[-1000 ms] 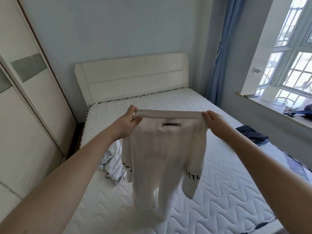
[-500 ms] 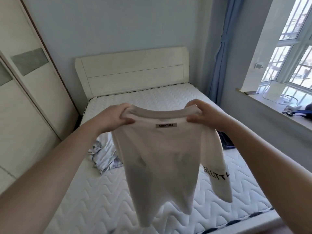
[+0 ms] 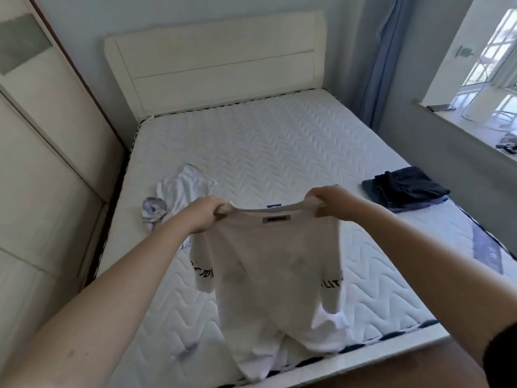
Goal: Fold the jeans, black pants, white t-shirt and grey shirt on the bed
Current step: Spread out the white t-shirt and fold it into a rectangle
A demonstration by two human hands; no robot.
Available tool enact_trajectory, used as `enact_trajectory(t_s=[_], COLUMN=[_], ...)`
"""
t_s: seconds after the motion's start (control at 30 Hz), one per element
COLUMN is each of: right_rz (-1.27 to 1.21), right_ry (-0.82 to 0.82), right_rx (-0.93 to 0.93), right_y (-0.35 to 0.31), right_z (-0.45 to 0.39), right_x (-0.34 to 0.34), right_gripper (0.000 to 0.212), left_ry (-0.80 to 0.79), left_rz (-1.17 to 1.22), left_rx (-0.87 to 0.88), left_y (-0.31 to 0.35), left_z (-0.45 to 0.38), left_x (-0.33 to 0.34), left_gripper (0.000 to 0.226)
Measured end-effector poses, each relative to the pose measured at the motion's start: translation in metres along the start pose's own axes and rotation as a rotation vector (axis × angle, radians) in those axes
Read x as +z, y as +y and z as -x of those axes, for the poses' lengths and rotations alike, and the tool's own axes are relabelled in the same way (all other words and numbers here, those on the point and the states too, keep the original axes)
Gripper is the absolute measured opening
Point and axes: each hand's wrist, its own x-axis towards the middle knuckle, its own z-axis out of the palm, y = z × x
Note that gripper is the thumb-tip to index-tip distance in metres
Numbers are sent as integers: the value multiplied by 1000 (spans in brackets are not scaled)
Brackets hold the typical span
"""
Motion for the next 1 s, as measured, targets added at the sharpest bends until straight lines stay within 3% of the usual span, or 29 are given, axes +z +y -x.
enact_trajectory(t_s=[0.1, 0.3, 0.4, 0.47, 0.53, 0.6, 0.63, 0.73, 0.83, 1.0], right_rz=[117, 119, -8, -201, -631, -1029, -1109, -988, -950, -1008], right_ry=[6, 33, 33, -14, -20, 17, 31, 72, 68, 105], right_rx=[26, 198, 381, 533, 703, 852, 880, 767, 679, 660], right_y=[13, 24, 32, 35, 38, 42, 46, 64, 87, 126], right_z=[-27, -68, -77, -91, -109, -129, -141, -185, -236, -321], right_x=[28, 94, 125, 139, 148, 153, 155, 163, 171, 199], right_gripper=[46, 20, 22, 31, 35, 28, 25, 25, 34, 34], left_ry=[-31, -18, -4, 33, 78, 144, 186, 299, 366, 462], left_rz=[-24, 6, 127, 242, 341, 407, 448, 666, 918, 850], left_rx=[-78, -253, -355, -411, -435, -467, -490, -587, -664, -639], left_y=[-27, -75, -92, -100, -104, -109, -113, -127, -144, -172], left_z=[-26, -61, -70, -78, -90, -107, -119, -159, -206, -276], left_x=[22, 81, 112, 129, 139, 144, 146, 154, 164, 184], left_gripper=[15, 30, 34, 31, 27, 26, 30, 41, 16, 9])
